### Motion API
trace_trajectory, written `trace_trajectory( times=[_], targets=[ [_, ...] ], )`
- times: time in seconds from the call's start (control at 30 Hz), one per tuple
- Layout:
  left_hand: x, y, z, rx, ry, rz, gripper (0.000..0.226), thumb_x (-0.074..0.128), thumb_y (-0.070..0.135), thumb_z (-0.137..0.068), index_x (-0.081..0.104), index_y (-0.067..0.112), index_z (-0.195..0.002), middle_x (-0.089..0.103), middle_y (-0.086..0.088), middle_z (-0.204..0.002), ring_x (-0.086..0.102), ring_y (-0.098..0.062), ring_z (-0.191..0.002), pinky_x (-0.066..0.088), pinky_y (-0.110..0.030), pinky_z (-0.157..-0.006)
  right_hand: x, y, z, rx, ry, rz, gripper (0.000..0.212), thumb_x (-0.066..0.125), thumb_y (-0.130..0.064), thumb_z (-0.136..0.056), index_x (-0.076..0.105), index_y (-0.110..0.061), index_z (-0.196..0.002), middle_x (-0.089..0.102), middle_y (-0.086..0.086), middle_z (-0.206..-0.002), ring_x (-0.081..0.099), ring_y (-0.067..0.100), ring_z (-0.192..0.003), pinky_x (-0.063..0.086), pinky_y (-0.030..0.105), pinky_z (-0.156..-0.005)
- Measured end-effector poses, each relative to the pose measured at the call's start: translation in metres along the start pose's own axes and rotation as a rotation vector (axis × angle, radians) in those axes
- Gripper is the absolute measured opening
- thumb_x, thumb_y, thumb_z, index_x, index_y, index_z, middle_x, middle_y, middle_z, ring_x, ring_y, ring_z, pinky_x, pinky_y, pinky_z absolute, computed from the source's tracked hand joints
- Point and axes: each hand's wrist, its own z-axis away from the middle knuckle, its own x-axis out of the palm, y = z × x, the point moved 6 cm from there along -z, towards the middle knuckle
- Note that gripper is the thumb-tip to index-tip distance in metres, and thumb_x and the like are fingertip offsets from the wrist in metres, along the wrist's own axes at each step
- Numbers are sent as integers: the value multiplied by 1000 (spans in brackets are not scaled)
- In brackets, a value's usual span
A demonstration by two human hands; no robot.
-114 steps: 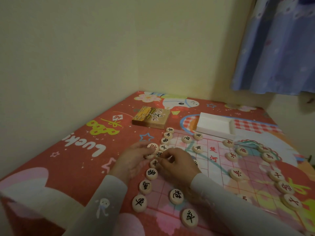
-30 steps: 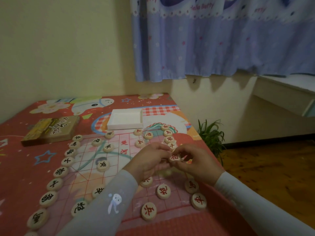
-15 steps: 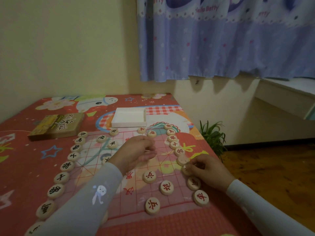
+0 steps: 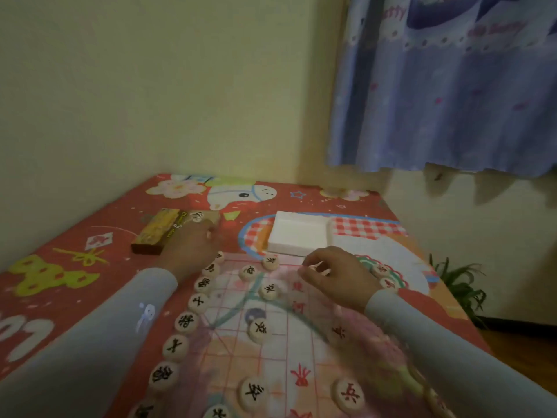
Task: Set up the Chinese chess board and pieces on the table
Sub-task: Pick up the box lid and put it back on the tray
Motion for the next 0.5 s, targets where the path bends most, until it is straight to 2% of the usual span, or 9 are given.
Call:
trace_trajectory(
  times=[0.1,0.23,0.33,0.4,0.5],
  targets=[
    [-19,-56,-27,-112,49,-94,40,52,31,-94,57,9,-127,57,-17,-129,53,-34,-117,42,-35,-91,34,-24,-52,-43,-64,-33,31,57,-48,-89,64,-26,-108,59,-4,-110,59,8,-92,50,28,-84],
    [-29,-109,-45,-257,81,-117,39,55,30,-92,59,5,-121,56,-25,-125,52,-39,-115,41,-37,-92,79,-52,-109,-84,-137,-34,41,52,-46,-92,60,-19,-123,61,-2,-122,59,12,-101,45,25,-87],
    [-25,-135,-52,-314,55,-120,46,51,37,-94,52,12,-132,53,-22,-134,49,-38,-122,40,-37,-96,108,-72,-139,-107,-181,-37,39,51,-44,-94,59,-20,-124,63,-2,-122,57,13,-106,41,24,-83],
    [-19,-150,-57,-321,35,-107,49,48,41,-96,46,15,-138,51,-20,-137,47,-37,-126,38,-37,-99,126,-84,-155,-107,-206,-46,37,50,-44,-94,57,-22,-122,63,-3,-121,58,15,-108,43,26,-85],
    [-8,-172,-65,-364,16,-2,52,47,49,-93,47,18,-135,54,-16,-135,51,-35,-123,41,-40,-99,155,-100,-173,-107,-272,-64,39,48,-48,-93,52,-19,-119,62,1,-120,58,22,-109,45,32,-90]
  ],
)
